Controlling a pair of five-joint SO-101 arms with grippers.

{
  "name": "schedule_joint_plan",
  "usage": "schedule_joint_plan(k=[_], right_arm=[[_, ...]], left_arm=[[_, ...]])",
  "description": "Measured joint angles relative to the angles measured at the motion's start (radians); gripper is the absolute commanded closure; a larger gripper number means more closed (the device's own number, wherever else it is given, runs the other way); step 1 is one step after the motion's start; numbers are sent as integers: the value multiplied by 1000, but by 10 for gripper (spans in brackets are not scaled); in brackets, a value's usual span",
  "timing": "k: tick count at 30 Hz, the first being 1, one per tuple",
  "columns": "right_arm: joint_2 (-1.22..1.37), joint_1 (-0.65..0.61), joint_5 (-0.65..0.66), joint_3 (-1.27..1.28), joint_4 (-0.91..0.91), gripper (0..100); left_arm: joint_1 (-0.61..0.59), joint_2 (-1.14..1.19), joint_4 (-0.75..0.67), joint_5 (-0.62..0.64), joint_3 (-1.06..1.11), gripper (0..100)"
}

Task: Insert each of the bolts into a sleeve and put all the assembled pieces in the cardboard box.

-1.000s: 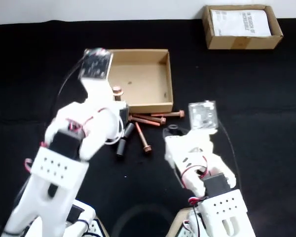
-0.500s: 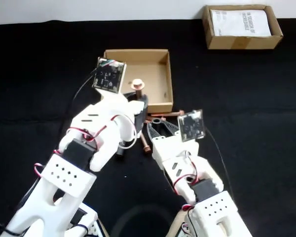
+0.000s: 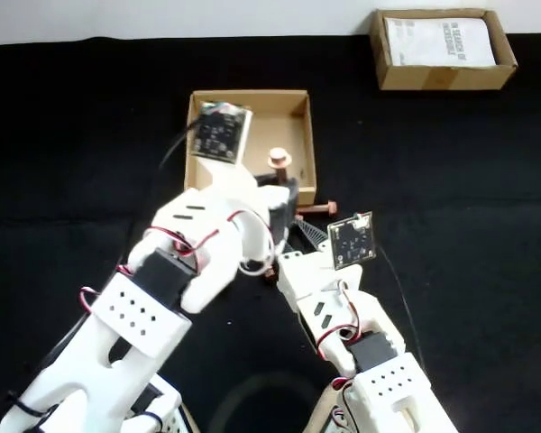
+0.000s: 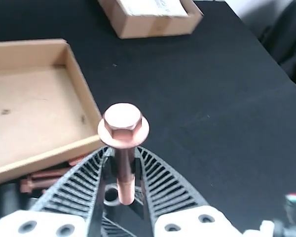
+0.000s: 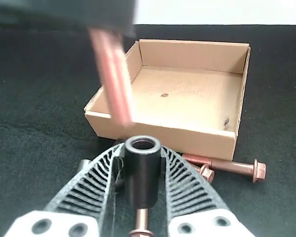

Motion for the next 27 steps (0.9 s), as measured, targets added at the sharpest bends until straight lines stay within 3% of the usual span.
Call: schedule_joint_plan(k=[8,16,27], right_arm=[[0,-8,0,-11,0,991],[0,-8,0,-18,0,991],[0,-8,0,-18,0,991]], left_arm=[[25,0,-12,-46,44,992],[-43,0,-104,-144,63,992],[-28,0,-106,-150,118,992]])
